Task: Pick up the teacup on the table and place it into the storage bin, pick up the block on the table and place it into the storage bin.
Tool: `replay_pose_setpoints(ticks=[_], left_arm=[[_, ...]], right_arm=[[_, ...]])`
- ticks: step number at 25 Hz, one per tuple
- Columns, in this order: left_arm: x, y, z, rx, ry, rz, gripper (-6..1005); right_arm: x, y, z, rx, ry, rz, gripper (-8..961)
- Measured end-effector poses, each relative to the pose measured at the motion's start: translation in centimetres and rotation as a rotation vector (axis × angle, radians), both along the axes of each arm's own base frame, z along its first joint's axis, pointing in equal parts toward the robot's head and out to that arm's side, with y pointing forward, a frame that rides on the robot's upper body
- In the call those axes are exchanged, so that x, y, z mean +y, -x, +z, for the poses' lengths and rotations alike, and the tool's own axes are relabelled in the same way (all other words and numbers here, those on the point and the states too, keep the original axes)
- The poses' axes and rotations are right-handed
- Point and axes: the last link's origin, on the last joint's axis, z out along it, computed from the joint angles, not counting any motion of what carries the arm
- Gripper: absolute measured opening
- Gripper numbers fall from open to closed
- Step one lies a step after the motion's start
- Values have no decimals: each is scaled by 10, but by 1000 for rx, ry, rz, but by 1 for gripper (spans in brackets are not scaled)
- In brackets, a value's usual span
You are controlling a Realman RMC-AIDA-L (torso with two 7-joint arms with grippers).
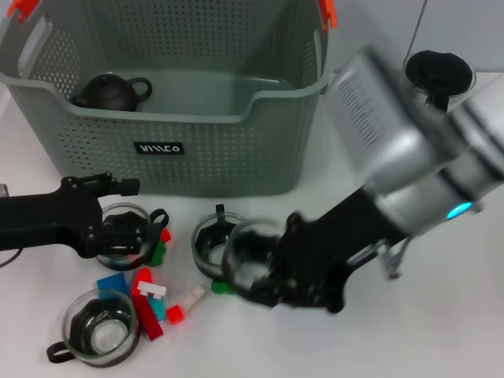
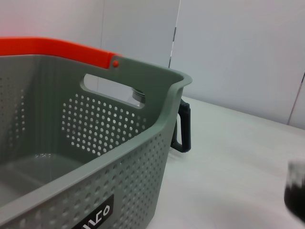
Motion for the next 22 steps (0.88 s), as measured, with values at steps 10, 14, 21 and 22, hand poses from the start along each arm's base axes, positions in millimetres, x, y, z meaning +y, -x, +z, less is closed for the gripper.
replay_pose_setpoints(ticks=[10,14,21,22], left_arm=[[3,-2,0,-1,-4,-5,890],[5,-4,1,-5,-11,-13,890],[7,-7,1,-6,-7,-27,890],[7,-7,1,-6,-6,-28,890]], right_arm=[[28,37,59,133,-92,1,64],[44,65,67,209,-156,16,64],[88,102,46,303,-343,-39,64],[96,103,40,309,-371,-62,64]])
